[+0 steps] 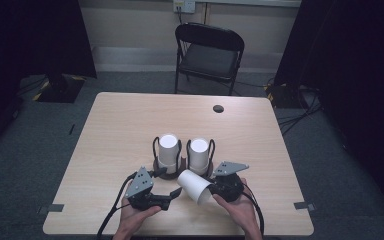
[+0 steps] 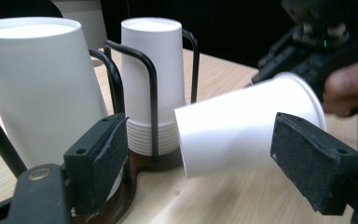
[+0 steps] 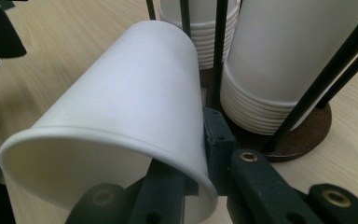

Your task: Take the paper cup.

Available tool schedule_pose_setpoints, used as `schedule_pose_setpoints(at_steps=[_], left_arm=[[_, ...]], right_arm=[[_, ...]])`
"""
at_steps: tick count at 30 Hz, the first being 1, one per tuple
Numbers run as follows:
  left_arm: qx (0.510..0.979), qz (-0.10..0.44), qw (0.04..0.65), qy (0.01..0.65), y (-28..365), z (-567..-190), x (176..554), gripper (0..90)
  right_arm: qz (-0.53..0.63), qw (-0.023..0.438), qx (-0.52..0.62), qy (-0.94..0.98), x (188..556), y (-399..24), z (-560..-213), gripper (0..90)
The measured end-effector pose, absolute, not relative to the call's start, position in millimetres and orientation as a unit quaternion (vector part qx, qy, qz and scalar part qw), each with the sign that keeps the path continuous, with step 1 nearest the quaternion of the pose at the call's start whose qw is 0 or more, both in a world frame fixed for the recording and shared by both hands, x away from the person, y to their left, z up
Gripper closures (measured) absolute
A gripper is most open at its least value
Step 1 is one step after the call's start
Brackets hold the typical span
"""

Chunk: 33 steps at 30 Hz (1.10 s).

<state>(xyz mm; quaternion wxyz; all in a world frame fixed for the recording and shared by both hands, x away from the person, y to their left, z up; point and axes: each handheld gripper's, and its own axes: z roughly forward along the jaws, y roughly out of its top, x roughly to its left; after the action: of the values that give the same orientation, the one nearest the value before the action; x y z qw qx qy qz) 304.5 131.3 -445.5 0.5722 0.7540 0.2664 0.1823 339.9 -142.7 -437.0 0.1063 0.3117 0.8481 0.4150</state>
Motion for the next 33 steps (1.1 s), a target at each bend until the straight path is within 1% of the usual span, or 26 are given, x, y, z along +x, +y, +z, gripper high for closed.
schedule_pose_setpoints(at_steps=[6,11,20,28,33], left_arm=[[0.764,0.186,0.559,0.262,129.9,-450.4,302.2,19.8],[0.795,0.2,0.529,0.221,122.2,-449.2,298.0,18.6],[0.832,0.214,0.477,0.185,102.2,-453.8,295.0,16.4],[0.845,0.23,0.449,0.176,96.3,-455.8,295.4,15.6],[0.854,0.242,0.432,0.158,93.1,-457.1,294.1,15.7]], right_arm=[[0.406,0.094,0.301,0.857,343.3,-140.1,-431.9,86.9],[0.393,0.082,0.295,0.867,345.4,-137.6,-430.1,86.8],[0.362,0.059,0.287,0.885,350.7,-135.5,-427.5,86.8],[0.345,0.042,0.28,0.895,356.1,-133.8,-426.5,86.7],[0.335,0.029,0.281,0.899,360.0,-135.3,-422.5,86.7]])
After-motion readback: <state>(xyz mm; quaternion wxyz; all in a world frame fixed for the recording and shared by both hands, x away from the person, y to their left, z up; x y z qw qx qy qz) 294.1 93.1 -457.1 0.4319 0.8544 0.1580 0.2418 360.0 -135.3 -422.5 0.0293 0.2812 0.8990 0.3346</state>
